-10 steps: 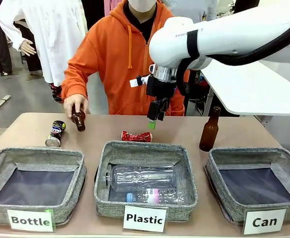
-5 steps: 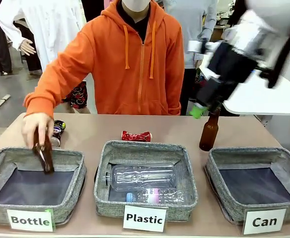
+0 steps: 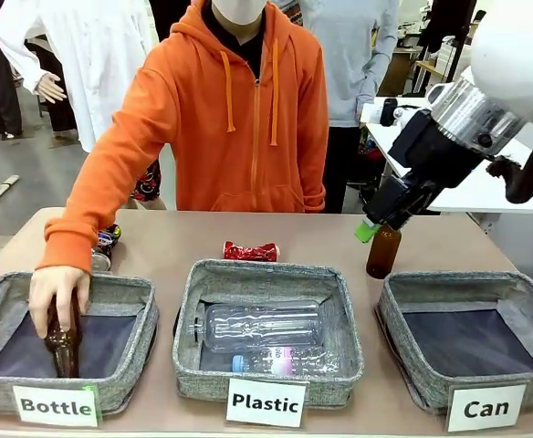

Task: Sort the can waste into the basket.
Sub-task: Pick up the can waste from the table and place it in the right Fabric basket.

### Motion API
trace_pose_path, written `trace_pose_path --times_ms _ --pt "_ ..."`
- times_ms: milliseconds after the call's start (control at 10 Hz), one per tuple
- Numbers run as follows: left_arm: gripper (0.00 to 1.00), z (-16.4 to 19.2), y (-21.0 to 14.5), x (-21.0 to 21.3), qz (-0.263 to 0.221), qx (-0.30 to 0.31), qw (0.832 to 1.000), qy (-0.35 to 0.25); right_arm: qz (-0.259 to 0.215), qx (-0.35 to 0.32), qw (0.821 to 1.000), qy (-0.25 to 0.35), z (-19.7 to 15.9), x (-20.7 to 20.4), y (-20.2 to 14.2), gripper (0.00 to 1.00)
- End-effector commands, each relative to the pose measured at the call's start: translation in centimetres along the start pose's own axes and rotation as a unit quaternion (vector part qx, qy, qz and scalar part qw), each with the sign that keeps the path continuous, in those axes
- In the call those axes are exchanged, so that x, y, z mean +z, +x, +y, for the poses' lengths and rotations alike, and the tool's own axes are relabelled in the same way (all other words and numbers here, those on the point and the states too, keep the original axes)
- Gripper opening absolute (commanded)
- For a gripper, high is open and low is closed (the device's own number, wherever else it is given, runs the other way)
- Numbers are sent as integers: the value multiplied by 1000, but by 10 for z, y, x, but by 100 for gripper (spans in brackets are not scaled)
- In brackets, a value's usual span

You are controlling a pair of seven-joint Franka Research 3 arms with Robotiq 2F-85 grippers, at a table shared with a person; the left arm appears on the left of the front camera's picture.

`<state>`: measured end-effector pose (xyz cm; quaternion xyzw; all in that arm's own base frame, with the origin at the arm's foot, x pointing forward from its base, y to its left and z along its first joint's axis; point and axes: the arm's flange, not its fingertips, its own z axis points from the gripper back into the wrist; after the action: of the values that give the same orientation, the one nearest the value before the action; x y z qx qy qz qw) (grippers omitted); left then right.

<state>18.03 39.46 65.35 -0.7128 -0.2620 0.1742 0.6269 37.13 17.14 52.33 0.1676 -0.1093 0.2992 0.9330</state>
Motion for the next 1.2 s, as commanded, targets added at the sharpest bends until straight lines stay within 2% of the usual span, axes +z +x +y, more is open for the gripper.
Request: trace_pose_path --times_ms 0,300,400,500,600,800,900,1000,1100 --pt "100 24 38 12 21 30 999 -16 -11 -12 1000 -1 0 5 5 100" --pt "100 49 24 -37 59 50 997 22 -13 -15 1000 2 -1 9 6 100" --pt "100 60 18 -69 72 30 996 45 -22 -17 1000 4 0 7 14 100" --pt "100 80 -1 -110 128 56 988 70 -38 -30 999 2 2 2 27 100" --pt "100 109 -21 -142 161 76 978 109 -49 -84 995 -15 8 -12 43 100" --pt "100 171 -57 -182 228 83 955 170 -45 -129 988 -70 35 -59 84 100" --pt "100 199 -69 -191 241 91 948 187 -37 -146 984 -92 43 -79 113 100" --pt "100 222 -78 -193 229 76 952 186 -28 -152 982 -107 45 -94 137 100" --pt "100 241 -80 -191 214 41 953 212 -24 -158 980 -117 44 -104 160 100"
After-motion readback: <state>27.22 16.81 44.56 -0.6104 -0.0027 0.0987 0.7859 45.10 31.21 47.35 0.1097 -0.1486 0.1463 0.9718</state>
